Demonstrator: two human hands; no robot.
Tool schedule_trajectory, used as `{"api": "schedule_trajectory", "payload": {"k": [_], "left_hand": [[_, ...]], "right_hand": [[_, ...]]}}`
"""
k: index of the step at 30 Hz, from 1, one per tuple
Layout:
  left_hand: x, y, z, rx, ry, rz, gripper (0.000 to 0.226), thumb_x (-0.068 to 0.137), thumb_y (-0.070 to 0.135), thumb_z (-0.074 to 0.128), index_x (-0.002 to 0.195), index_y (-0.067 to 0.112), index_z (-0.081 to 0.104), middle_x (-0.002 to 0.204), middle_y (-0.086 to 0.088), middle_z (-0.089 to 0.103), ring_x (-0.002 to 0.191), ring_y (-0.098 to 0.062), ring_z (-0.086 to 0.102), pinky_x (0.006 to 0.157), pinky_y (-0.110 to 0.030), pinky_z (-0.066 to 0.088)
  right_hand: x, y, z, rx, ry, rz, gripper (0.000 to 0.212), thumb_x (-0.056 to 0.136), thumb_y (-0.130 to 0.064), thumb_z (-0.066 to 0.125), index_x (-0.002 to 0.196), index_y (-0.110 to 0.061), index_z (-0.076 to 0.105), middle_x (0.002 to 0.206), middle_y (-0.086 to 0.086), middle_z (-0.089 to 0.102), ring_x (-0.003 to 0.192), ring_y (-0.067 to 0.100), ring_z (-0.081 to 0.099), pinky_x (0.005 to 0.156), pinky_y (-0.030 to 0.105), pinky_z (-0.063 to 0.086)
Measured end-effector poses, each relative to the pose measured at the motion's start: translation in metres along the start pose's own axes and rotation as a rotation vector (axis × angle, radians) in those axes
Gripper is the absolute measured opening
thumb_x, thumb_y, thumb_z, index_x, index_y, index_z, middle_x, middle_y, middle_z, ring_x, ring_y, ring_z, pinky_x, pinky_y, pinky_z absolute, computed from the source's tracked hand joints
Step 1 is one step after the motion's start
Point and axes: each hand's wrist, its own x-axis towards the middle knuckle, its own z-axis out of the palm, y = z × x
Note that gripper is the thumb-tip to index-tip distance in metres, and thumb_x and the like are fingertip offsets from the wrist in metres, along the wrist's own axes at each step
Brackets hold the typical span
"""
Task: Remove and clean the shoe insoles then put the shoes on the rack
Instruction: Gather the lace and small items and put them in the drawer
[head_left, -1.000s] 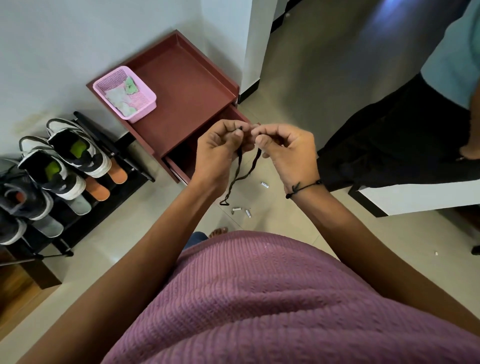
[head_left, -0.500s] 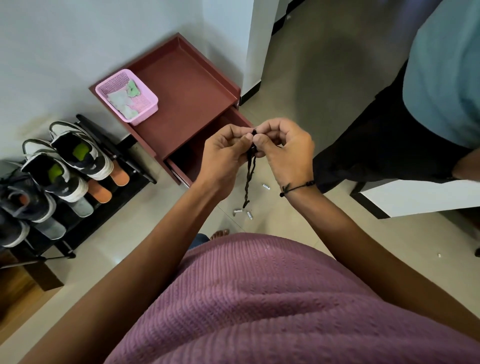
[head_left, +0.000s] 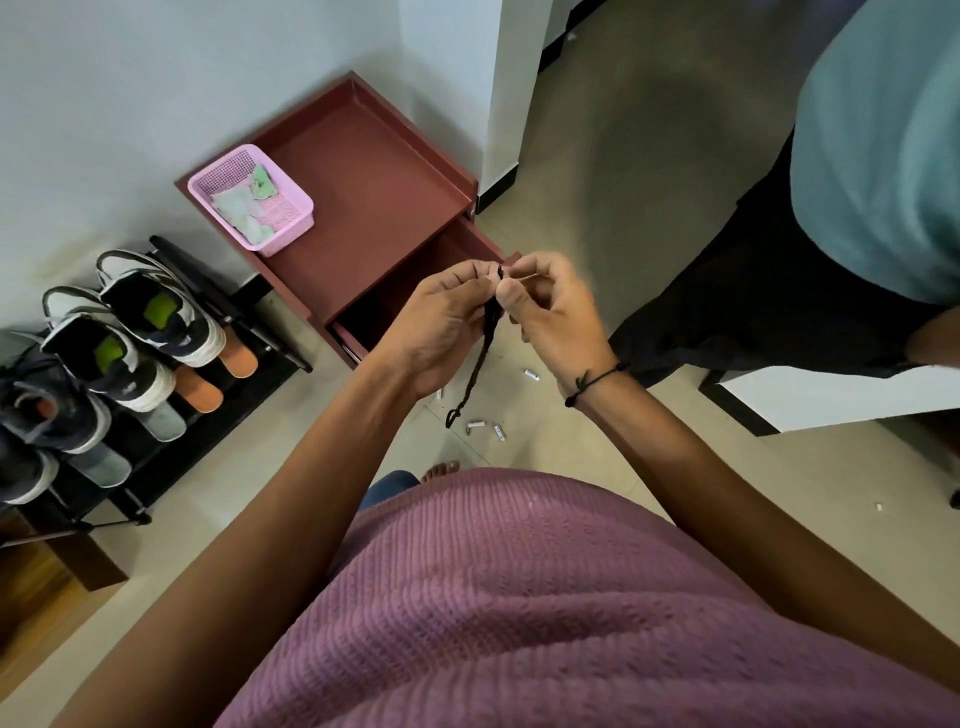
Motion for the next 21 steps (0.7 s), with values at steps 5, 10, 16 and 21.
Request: {"api": "schedule_trajectory", "payload": {"k": [5, 10, 16, 21], "left_hand": [[0.007, -0.007, 0.0, 0.106, 0.092, 0.044, 0.023, 0.099, 0.004, 0.038, 0.084, 0.007, 0.055, 0.088, -0.017, 0.055, 0.088, -0.03, 0.049, 0.084, -0.038, 0.043], [0.01, -0.008, 0.001, 0.085, 0.232, 0.082, 0.027, 0.099, 0.001, 0.038, 0.078, 0.006, 0.053, 0.079, -0.01, 0.054, 0.07, -0.018, 0.052, 0.07, -0.026, 0.048], [0.019, -0.006, -0.006, -0.369, 0.382, -0.022, 0.031, 0.097, -0.004, 0.033, 0.072, 0.009, 0.045, 0.049, -0.001, 0.046, 0.049, -0.015, 0.048, 0.05, -0.026, 0.048], [0.035, -0.005, -0.032, -0.53, 0.588, -0.05, 0.032, 0.095, -0.001, 0.026, 0.071, 0.014, 0.038, 0.042, 0.003, 0.036, 0.03, -0.004, 0.025, 0.028, -0.015, 0.019]], "right_hand": [[0.0, 0.001, 0.009, 0.014, 0.019, 0.101, 0.006, 0.092, -0.014, 0.054, 0.097, -0.017, 0.056, 0.078, -0.008, 0.06, 0.064, -0.008, 0.057, 0.053, 0.006, 0.04], [-0.003, 0.002, 0.013, -0.053, 0.008, 0.084, 0.025, 0.09, -0.006, 0.055, 0.07, -0.02, 0.06, 0.057, -0.003, 0.055, 0.05, -0.002, 0.047, 0.053, 0.011, 0.037], [-0.01, 0.003, 0.017, -0.191, -0.064, 0.129, 0.038, 0.087, -0.012, 0.053, 0.051, -0.026, 0.058, 0.066, 0.003, 0.059, 0.063, 0.009, 0.051, 0.069, 0.029, 0.043], [-0.025, 0.0, 0.011, -0.184, -0.125, 0.062, 0.038, 0.09, -0.009, 0.049, 0.057, -0.025, 0.056, 0.064, 0.004, 0.058, 0.06, 0.008, 0.049, 0.068, 0.029, 0.042]]}}
